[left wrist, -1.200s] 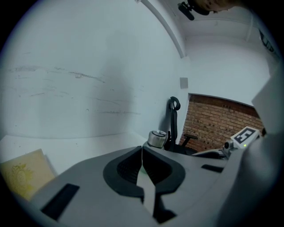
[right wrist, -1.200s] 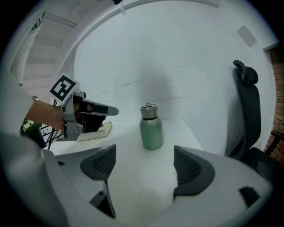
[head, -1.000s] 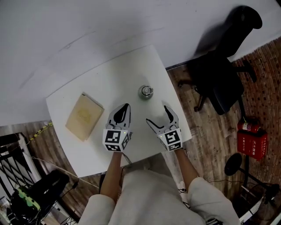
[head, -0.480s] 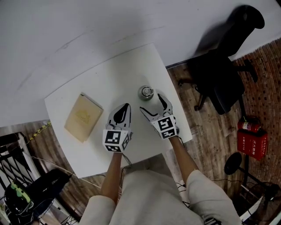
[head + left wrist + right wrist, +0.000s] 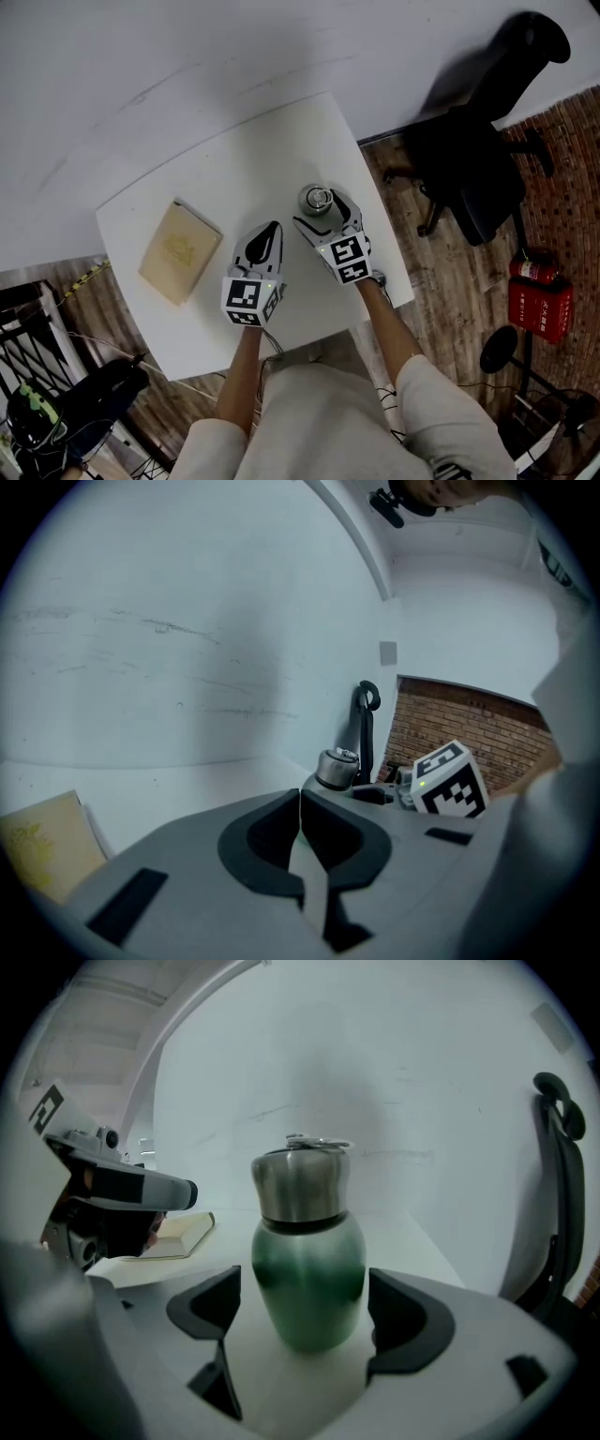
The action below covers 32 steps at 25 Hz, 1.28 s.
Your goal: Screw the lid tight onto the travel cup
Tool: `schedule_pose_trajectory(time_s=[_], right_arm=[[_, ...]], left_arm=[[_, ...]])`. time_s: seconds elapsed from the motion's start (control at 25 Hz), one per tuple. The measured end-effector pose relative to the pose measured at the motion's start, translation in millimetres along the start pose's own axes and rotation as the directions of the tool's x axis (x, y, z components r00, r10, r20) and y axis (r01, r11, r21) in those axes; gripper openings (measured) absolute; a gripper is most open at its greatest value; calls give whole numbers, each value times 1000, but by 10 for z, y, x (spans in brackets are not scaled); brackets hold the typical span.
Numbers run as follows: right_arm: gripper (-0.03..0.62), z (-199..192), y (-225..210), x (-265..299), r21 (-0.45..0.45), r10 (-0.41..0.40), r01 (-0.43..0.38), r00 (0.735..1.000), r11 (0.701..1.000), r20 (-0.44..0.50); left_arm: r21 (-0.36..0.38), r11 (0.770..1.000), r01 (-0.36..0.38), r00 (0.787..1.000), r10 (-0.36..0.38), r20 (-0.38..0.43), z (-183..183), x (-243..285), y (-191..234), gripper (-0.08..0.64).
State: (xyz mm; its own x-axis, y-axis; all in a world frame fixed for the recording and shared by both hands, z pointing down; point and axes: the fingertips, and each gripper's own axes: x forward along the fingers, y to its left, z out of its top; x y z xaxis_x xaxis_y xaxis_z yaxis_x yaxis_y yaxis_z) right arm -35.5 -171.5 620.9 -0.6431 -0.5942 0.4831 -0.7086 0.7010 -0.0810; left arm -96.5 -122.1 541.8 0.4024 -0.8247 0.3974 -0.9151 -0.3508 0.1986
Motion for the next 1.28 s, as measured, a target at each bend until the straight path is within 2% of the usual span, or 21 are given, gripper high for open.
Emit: schedule_pose_trajectory(time_s=[0.12,0.24,0.52,0.56,0.64,0.68,0.72,0.84,1.04,1.28], right_arm=[[413,25,8,42,9,-2,2,1000,1000,1],[364,33,-63,48,16,-33,33,999,999,12],[362,14,-57,61,10,-30,29,999,1000,27],[362,0,-60,61,9,-31,31,999,999,29],[362,3,-63,56,10,-33,32,999,999,33],[362,23,-55,53,11,-29,29,999,1000,34],[362,39,-47,52,11,-25,25,999,1000,34],[362,42,-40,53,8,-17,17,999,1000,34],[362,40,-43,41,3,-17,17,999,1000,39],[360,46,-42,49,-4,-15,15,999,1000,40]], left_arm=[[3,1000,-1,1000,1,-2,4,-1,9,9],[3,1000,0,1000,0,-1,14,3,19,9],[31,999,18,1000,-18,14,34,20,10,11],[39,999,37,999,-37,17,41,35,-23,28],[45,995,90,996,-91,17,36,80,-91,197],[49,992,117,993,-118,17,29,100,-117,252],[57,988,142,990,-143,19,27,113,-140,276],[88,977,195,979,-198,37,67,132,-196,290],[119,972,204,975,-212,66,197,251,-288,290],[154,956,249,963,-261,64,295,490,-451,290]])
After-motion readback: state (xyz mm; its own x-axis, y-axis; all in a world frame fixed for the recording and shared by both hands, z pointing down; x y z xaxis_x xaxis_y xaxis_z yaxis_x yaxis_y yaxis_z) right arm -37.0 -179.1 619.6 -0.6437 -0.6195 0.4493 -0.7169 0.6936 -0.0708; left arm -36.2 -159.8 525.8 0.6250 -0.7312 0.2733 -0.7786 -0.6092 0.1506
